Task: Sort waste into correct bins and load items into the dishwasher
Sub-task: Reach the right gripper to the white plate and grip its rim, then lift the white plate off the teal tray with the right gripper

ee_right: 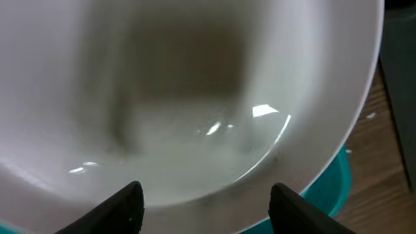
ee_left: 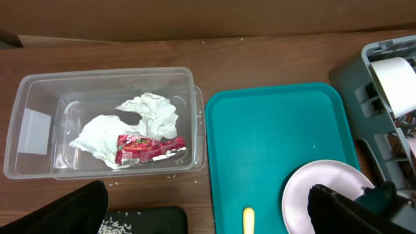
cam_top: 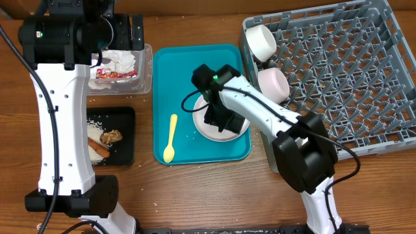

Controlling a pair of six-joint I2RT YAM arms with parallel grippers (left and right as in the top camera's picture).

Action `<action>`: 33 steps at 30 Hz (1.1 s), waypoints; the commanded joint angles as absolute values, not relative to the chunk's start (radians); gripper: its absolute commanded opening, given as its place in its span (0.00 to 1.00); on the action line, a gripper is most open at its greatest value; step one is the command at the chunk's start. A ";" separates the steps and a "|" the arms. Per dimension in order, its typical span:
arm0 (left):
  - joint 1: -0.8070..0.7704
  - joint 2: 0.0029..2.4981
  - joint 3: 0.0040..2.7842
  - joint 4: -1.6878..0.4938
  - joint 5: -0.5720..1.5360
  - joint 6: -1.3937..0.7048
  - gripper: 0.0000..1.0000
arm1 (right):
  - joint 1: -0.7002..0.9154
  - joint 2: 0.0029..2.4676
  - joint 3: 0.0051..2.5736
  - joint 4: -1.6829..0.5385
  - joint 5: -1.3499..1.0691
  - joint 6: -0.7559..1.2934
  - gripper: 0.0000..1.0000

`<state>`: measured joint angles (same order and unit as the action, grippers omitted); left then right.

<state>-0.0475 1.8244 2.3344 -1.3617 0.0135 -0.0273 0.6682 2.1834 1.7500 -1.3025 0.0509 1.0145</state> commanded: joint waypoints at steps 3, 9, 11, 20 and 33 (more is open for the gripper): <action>-0.047 1.827 2.334 -1.360 0.007 -0.030 1.00 | 0.665 2.180 1.663 -1.263 0.046 1.127 0.64; -0.047 1.827 2.334 -1.360 0.007 -0.030 1.00 | 0.667 2.181 1.642 -1.207 0.042 1.108 0.62; -0.047 1.827 2.334 -1.360 0.007 -0.030 1.00 | 0.669 2.184 1.642 -1.151 0.033 1.042 0.61; -0.047 1.827 2.334 -1.360 0.008 -0.030 1.00 | 0.668 2.206 1.650 -0.981 -0.034 0.786 0.58; -0.047 1.827 2.334 -1.360 0.007 -0.030 1.00 | 0.673 2.015 1.760 -1.364 0.071 1.023 0.65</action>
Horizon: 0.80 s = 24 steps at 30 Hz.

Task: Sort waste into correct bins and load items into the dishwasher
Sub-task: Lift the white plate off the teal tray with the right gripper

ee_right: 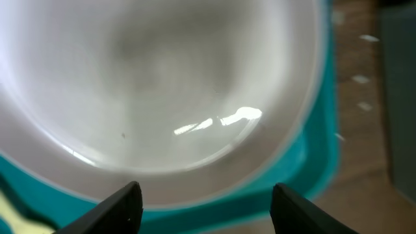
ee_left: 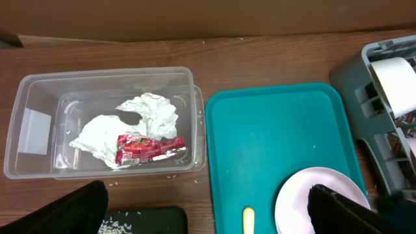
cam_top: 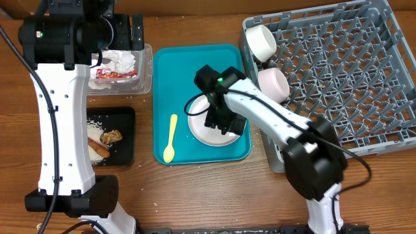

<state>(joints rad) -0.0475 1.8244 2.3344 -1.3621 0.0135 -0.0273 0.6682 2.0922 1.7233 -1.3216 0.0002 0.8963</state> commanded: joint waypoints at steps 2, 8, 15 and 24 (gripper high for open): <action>-0.047 1.827 2.334 -1.360 0.007 -0.030 1.00 | 0.675 2.016 1.735 -1.379 0.089 1.062 0.62; -0.047 1.827 2.334 -1.360 0.007 -0.030 1.00 | 0.675 2.016 1.567 -1.279 0.074 1.166 0.53; -0.047 1.827 2.334 -1.360 0.007 -0.030 1.00 | 0.675 2.016 1.365 -1.054 0.013 1.205 0.52; -0.047 1.827 2.334 -1.360 0.008 -0.030 1.00 | 0.675 2.016 1.349 -0.874 0.013 1.044 0.20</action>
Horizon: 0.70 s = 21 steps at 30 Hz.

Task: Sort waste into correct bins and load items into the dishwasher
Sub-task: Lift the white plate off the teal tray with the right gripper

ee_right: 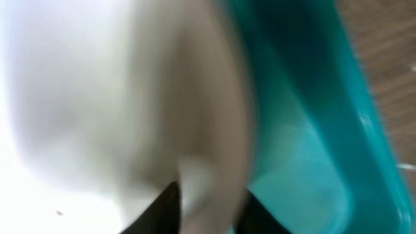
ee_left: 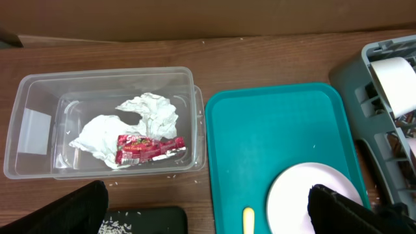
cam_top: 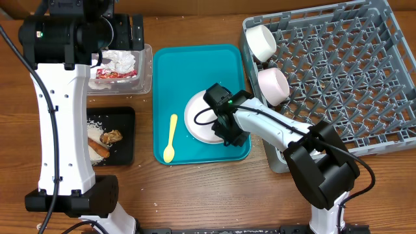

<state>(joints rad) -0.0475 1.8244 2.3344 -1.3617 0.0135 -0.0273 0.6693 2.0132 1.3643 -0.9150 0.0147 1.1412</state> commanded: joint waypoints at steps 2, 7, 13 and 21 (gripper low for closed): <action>-0.047 1.827 2.334 -1.360 0.007 -0.030 1.00 | 0.675 2.016 1.349 -0.852 0.014 1.016 0.08; -0.047 1.827 2.334 -1.360 0.007 -0.030 1.00 | 0.658 2.016 1.349 -0.811 0.031 0.979 0.04; -0.047 1.827 2.334 -1.360 0.007 -0.030 1.00 | 0.588 2.016 1.361 -0.783 0.022 0.907 0.04; -0.047 1.827 2.334 -1.360 0.007 -0.030 1.00 | 0.491 2.016 1.455 -0.794 0.025 0.733 0.04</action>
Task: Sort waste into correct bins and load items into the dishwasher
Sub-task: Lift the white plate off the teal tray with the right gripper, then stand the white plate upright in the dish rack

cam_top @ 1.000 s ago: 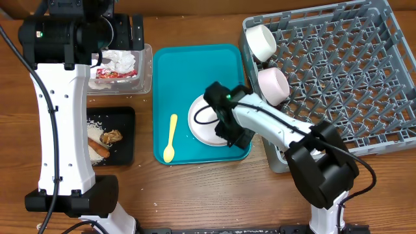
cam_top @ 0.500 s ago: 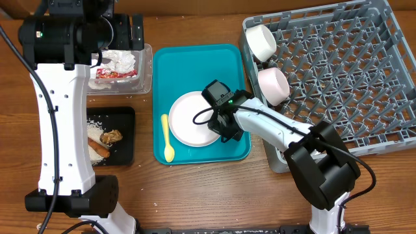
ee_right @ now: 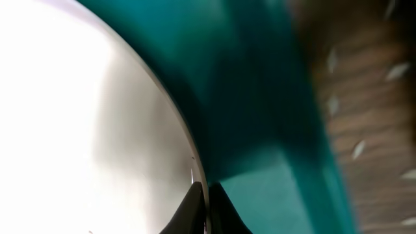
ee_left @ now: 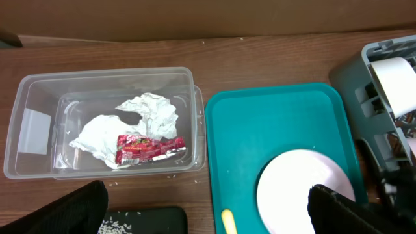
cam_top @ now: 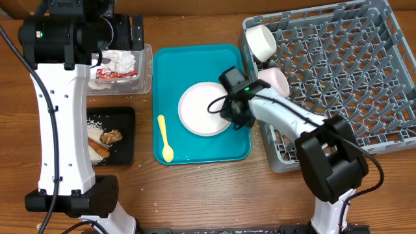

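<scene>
A white plate [cam_top: 203, 109] lies on the teal tray [cam_top: 170, 65]; it also shows in the left wrist view as the plate [ee_left: 296, 188]. My right gripper [cam_top: 235, 116] is at its right edge. Up close, the right gripper [ee_right: 203, 198] is shut on the plate's thin rim [ee_right: 188, 162], over the tray [ee_right: 260, 97]. A yellow spoon [cam_top: 164, 138] rests on the tray's left side. The grey dish rack [cam_top: 338, 71] stands to the right. My left gripper [ee_left: 208, 218] hangs open and high, near the clear bin [ee_left: 195, 117].
The rack holds a white bowl [cam_top: 263, 40] and a pink bowl [cam_top: 274, 83] at its left end. Crumpled paper [ee_left: 140, 123] and a red wrapper [ee_left: 149, 148] lie in the clear bin. A black tray [cam_top: 127, 140] with rice and food scraps sits front left.
The plate now lies further left and back on the tray. My right gripper, shut on its rim, has gone from the near-right edge to the right edge. The spoon's handle has swung left.
My right gripper was open above the plate, then still open over its near edge. Then its fingers were shut at the rim on the plate's near right. Now it holds the rim at the right side. The left arm stayed still throughout.
</scene>
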Controlling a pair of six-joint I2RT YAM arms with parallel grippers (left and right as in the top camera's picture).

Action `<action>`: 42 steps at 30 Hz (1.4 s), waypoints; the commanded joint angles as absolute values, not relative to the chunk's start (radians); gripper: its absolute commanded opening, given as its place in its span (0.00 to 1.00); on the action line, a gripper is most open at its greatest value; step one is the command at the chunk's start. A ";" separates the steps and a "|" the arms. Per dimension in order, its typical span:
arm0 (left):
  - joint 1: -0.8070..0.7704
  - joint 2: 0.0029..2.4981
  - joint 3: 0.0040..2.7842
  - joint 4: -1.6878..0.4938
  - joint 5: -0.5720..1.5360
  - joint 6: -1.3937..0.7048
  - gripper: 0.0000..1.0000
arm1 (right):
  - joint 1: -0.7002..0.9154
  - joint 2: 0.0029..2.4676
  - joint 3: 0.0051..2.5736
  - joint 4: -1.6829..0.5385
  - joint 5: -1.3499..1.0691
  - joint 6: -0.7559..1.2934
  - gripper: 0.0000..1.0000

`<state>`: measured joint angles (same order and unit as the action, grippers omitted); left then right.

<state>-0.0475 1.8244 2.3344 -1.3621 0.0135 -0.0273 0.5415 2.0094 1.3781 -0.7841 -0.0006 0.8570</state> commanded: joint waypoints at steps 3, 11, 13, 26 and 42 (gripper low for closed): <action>-0.047 1.827 2.334 -1.360 0.007 -0.030 1.00 | 0.463 2.016 1.533 -0.843 0.033 0.652 0.04; -0.047 1.827 2.334 -1.360 0.007 -0.030 1.00 | 0.453 2.016 1.794 -1.049 0.230 0.541 0.04; -0.047 1.827 2.334 -1.360 0.008 -0.030 1.00 | 0.453 2.016 1.846 -1.092 0.284 0.542 0.04; -0.047 1.827 2.334 -1.360 0.007 -0.030 1.00 | 0.451 1.982 2.074 -1.213 0.555 0.469 0.04; -0.047 1.827 2.334 -1.360 0.007 -0.030 1.00 | 0.451 1.922 2.082 -1.172 1.248 0.362 0.04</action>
<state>-0.0479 1.8244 2.3344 -1.3621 0.0135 -0.0273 0.4488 1.9709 2.0460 -1.1858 0.9539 0.3843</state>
